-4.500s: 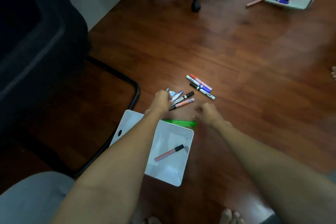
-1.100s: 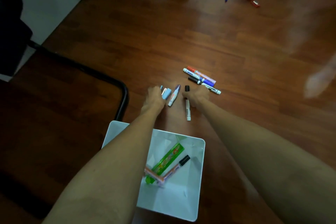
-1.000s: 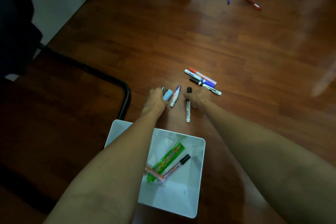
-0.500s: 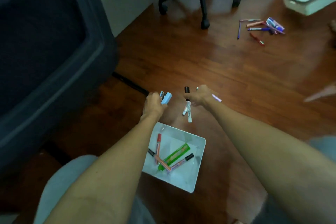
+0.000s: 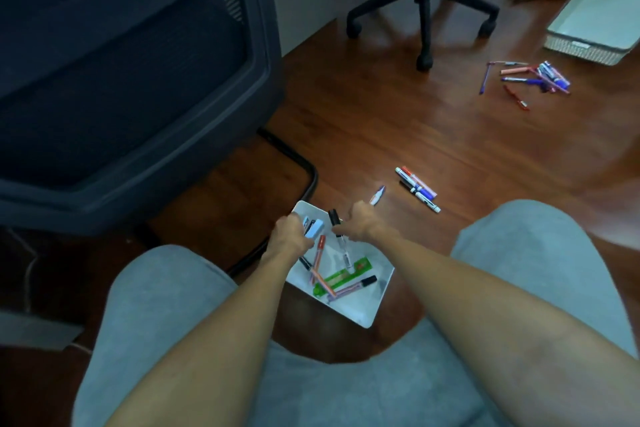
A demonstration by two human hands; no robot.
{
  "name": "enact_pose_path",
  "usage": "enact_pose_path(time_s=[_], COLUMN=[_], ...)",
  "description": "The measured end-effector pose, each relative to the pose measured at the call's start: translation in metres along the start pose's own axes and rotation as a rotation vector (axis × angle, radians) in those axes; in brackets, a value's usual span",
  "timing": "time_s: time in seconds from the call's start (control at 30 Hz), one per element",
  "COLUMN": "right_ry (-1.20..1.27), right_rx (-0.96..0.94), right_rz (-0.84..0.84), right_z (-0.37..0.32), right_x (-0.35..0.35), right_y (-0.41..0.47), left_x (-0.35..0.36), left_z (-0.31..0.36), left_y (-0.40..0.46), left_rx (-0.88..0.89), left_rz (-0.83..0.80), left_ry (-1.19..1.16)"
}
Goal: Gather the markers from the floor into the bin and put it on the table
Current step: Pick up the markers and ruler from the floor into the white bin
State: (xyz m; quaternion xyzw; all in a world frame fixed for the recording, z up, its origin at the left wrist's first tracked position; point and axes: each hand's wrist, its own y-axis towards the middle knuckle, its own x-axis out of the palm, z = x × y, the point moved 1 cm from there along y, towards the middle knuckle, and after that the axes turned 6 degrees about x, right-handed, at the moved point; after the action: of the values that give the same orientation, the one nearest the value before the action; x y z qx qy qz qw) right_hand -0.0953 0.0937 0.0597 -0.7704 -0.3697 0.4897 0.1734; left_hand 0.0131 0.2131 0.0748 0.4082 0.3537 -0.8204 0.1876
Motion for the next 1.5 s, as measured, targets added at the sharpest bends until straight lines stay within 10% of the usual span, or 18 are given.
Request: enact_pose_path(time_s=[0.83, 1.5], right_ry=[0.290, 0.066], right_rx=[0.267, 0.167], right_rz=[0.389, 0.491], right_z=[0.143, 0.198], right_x=[-0.069, -0.055], right_y=[0.110, 0.162], left_x=[0.080, 0.154], left_z=[0.100, 0.112], left_y=[0.134, 0.194], left_rx=[0.203, 0.196], left_rz=[-0.083, -0.053], left_ry=[-0.053, -0.011])
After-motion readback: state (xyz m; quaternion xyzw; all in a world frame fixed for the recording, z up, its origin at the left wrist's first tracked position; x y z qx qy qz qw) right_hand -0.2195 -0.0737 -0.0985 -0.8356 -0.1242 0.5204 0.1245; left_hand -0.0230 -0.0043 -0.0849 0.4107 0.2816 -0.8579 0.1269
